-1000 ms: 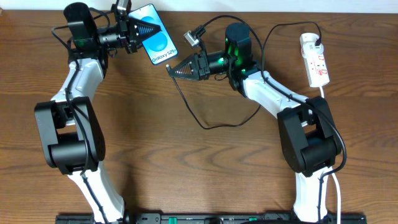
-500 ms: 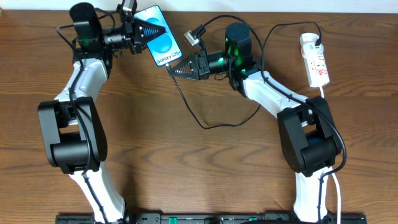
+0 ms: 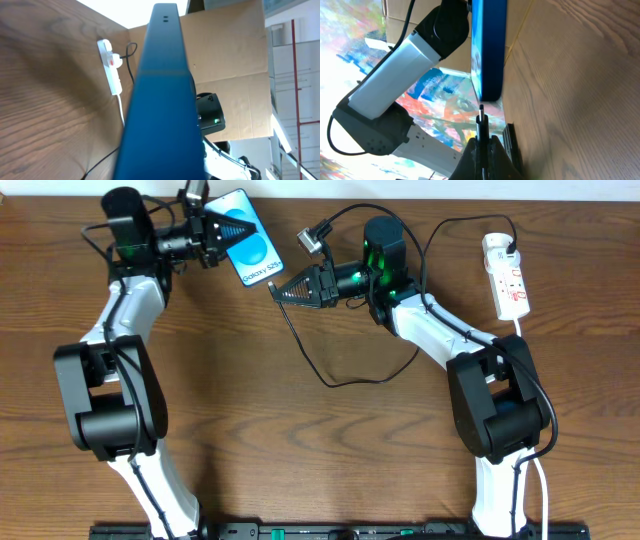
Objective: Plug charger to phone and switch on socket
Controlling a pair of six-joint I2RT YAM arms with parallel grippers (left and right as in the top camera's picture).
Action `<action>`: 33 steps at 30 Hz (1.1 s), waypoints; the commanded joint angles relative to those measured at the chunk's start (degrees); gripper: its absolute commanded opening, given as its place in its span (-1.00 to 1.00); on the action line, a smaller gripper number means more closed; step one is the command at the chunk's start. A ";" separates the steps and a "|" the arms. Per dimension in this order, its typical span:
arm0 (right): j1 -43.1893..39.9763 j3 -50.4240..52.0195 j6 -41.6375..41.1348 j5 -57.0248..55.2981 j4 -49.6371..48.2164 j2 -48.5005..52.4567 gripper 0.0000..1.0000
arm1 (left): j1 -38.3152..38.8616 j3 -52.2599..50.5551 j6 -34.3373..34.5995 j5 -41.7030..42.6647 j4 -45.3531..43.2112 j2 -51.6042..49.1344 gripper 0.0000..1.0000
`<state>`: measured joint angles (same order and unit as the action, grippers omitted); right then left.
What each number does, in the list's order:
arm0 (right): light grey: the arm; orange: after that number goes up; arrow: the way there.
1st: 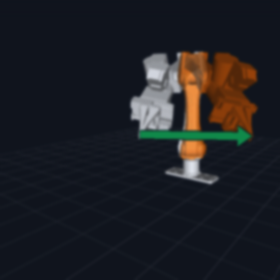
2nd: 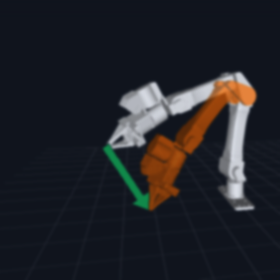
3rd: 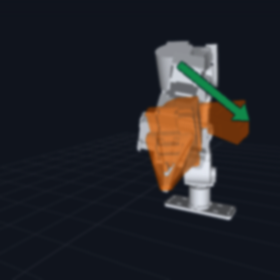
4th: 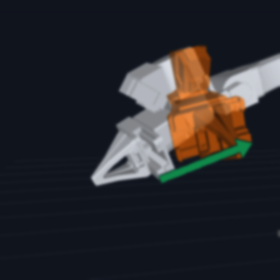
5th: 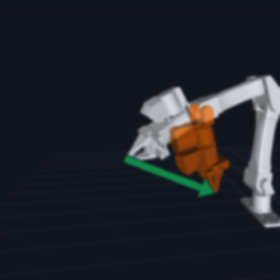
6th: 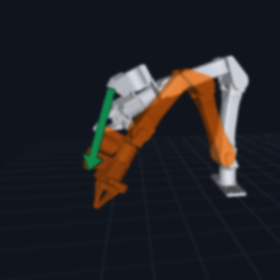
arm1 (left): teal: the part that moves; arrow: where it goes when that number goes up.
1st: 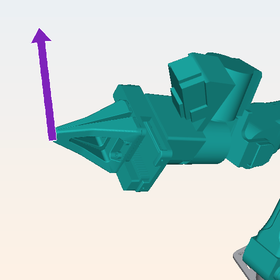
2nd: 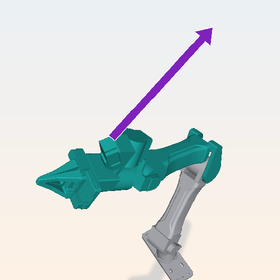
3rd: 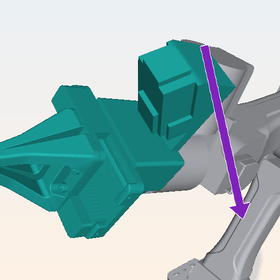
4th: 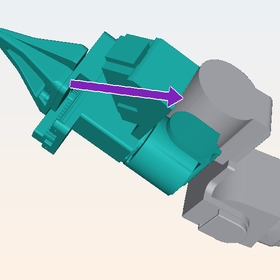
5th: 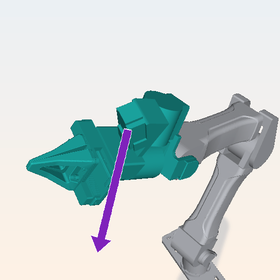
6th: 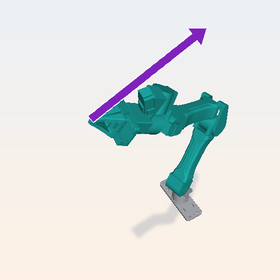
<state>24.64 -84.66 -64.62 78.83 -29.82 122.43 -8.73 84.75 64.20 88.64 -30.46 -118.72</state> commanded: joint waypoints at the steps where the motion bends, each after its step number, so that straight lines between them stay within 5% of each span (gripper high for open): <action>1: -0.33 -0.13 1.03 1.29 -0.20 0.15 -0.98 | -0.74 -0.15 -1.40 1.44 -0.50 1.90 -0.86; 33: -0.33 -0.13 1.05 0.59 -0.22 0.15 -0.98 | 1.64 -0.15 -1.42 1.42 -0.50 1.90 -0.86</action>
<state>24.64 -84.66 -64.60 79.07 -29.82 122.43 -6.92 84.75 64.03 88.64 -30.46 -118.72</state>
